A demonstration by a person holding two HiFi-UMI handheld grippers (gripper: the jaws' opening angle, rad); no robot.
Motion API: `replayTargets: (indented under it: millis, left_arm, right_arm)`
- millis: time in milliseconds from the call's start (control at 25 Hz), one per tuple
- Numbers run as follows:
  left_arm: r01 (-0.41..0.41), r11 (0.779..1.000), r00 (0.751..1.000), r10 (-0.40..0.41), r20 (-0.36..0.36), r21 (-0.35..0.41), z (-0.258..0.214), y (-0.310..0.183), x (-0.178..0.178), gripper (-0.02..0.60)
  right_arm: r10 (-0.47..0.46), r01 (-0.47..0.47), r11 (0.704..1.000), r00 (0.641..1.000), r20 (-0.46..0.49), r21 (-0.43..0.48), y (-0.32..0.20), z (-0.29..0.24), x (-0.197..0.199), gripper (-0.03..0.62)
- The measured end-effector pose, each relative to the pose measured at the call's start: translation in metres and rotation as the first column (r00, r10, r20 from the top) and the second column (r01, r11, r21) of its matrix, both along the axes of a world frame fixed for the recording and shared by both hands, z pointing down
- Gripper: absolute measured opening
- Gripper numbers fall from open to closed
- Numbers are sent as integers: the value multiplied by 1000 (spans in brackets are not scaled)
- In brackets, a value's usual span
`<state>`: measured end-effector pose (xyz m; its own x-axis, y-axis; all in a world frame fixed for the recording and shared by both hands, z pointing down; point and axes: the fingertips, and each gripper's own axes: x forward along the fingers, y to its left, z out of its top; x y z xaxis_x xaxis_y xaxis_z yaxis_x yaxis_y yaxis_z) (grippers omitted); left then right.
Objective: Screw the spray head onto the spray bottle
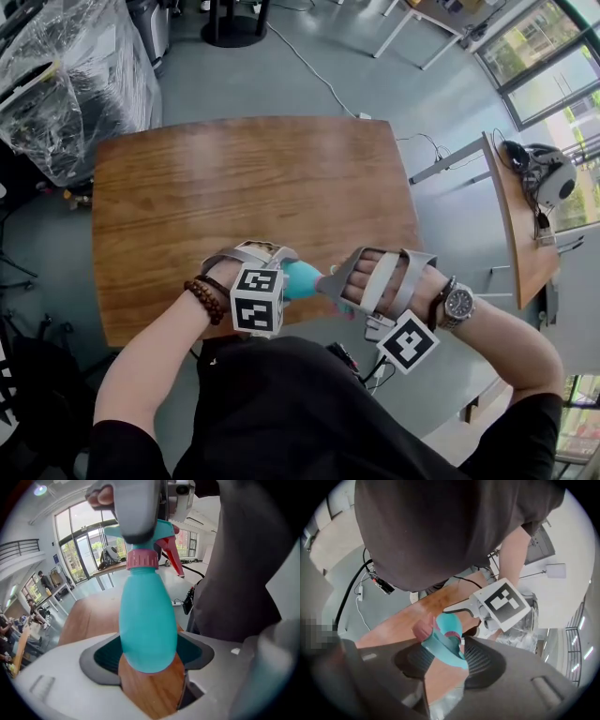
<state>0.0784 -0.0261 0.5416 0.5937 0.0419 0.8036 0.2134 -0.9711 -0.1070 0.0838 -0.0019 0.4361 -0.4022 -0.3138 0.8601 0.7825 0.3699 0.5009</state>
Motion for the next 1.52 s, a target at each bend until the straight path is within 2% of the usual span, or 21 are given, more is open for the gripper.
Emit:
replayTargets:
  millis: [80, 160, 240, 320, 400, 480, 520, 600, 680, 720, 760, 800, 840, 960, 1040, 1160, 1240, 1360, 1440, 1520]
  left_arm:
    - [-9, 1000, 1000, 9, 6, 22, 0, 1, 1, 383]
    - [-6, 999, 1000, 6, 11, 48, 2, -1, 0, 382]
    - [11, 997, 1000, -12, 8, 72, 3, -5, 0, 382]
    - [37, 995, 999, -37, -3, 96, 2, -9, 0, 382]
    - [68, 990, 998, -67, -15, 120, 0, -15, 0, 382]
    - [106, 985, 994, -103, -27, 140, -1, -21, -1, 382]
    - [128, 981, 992, -124, -35, 146, -2, -25, 0, 382]
    - [177, 971, 984, -172, -48, 162, -3, -31, -1, 382]
    - [232, 955, 973, -226, -52, 183, -2, -39, -3, 382]
    - [258, 948, 966, -252, -55, 188, -1, -42, -3, 382]
    - [280, 941, 960, -274, -57, 190, 0, -44, -4, 382]
    - [298, 936, 954, -292, -61, 188, 1, -46, -5, 382]
    - [312, 932, 950, -306, -65, 184, 2, -48, -5, 382]
    - [345, 925, 938, -334, -89, 162, 5, -53, -5, 382]
    - [373, 918, 926, -360, -112, 133, 8, -58, -6, 382]
    - [441, 895, 890, -426, -165, 65, 15, -69, -9, 384]
    - [504, 864, 845, -493, -206, 4, 22, -83, -13, 385]
    - [586, 807, 775, -585, -237, -76, 38, -107, -21, 387]
    - [619, 779, 743, -623, -245, -102, 50, -123, -24, 388]
    - [647, 755, 717, -649, -253, -105, 61, -139, -27, 388]
  right_arm:
    - [21, -20, 1000, 1000, 7, -21, 2, 2, -1, 124]
    - [64, -63, 997, 998, 14, -51, 1, 4, -2, 121]
    - [149, -146, 983, 989, 24, -109, -2, 5, -1, 120]
    - [285, -273, 941, 958, 36, -198, -8, 5, 0, 118]
    - [435, -400, 865, 899, 54, -303, -14, 3, 0, 118]
    - [579, -504, 757, 812, 70, -416, -22, 4, -1, 118]
    - [652, -552, 687, 755, 67, -473, -27, 4, -1, 118]
    - [791, -631, 513, 611, 35, -582, -37, 3, -1, 118]
    - [900, -675, 307, 435, -25, -671, -49, 3, -1, 118]
    - [934, -679, 215, 354, -57, -702, -55, 4, -2, 118]
    - [952, -675, 149, 296, -79, -723, -59, 4, -2, 118]
    - [960, -671, 121, 267, -86, -732, -62, 5, -3, 118]
    - [962, -671, 124, 263, -77, -731, -64, 5, -4, 118]
    - [958, -669, 185, 288, -21, -720, -69, 4, -7, 127]
    - [964, -651, 195, 265, 22, -734, -78, -2, -7, 211]
    - [979, -618, 186, 186, 89, -764, -92, -15, -2, 215]
    - [984, -602, 176, 124, 127, -778, -100, -22, 6, 215]
    - [989, -572, 127, 5, 151, -811, -107, -24, 20, 215]
    - [986, -539, 89, -71, 151, -837, -106, -20, 27, 215]
    - [981, -519, 57, -129, 145, -853, -102, -14, 32, 215]
